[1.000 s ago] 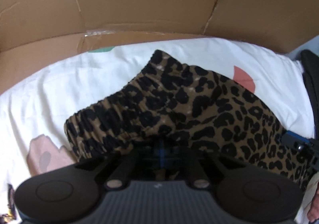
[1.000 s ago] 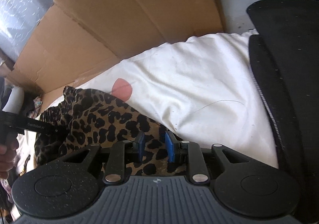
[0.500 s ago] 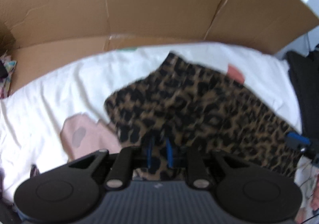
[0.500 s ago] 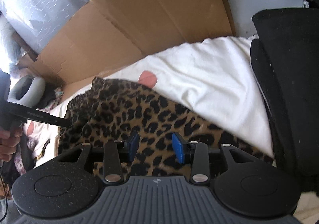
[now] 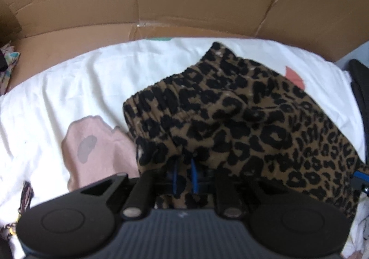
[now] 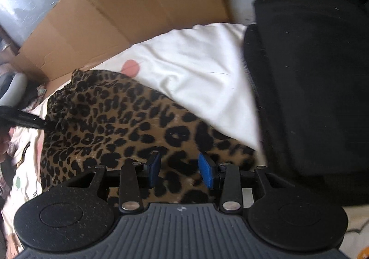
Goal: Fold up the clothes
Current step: 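Lift the leopard-print skirt by its waistband with the left gripper, letting it hang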
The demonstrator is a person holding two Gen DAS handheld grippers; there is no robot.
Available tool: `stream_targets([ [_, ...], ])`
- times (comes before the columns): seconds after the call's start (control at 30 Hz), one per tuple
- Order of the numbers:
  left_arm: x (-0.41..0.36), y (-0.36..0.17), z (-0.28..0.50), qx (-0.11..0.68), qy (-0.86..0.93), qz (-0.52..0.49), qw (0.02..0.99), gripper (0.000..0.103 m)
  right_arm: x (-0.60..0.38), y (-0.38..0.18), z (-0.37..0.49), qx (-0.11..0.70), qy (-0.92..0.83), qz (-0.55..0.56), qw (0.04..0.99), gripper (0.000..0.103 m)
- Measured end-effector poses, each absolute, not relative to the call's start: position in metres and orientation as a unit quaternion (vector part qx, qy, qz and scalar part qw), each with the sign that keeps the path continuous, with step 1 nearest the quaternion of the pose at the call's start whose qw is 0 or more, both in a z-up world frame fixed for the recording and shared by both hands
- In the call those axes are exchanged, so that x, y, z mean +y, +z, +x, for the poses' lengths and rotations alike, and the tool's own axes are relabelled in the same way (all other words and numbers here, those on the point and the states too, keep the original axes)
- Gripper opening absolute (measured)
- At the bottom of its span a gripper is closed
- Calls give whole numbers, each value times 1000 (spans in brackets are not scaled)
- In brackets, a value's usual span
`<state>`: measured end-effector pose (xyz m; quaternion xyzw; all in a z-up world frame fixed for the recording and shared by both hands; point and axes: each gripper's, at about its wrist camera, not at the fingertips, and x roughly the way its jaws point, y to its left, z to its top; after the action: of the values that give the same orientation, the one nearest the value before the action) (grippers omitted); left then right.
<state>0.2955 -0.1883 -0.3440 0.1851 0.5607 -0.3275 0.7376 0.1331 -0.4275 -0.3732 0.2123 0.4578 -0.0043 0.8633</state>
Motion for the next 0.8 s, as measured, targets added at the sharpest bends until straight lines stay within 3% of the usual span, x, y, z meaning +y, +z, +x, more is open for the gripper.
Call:
stream_targets([
  [0.47,-183,-361,241,530,-362,220,735,28,-379,-356,152,440,67,179,877,44],
  [0.8,-187,-357,247,530,-343,219,744,25,-358,-372,156,469,68,150,868,44],
])
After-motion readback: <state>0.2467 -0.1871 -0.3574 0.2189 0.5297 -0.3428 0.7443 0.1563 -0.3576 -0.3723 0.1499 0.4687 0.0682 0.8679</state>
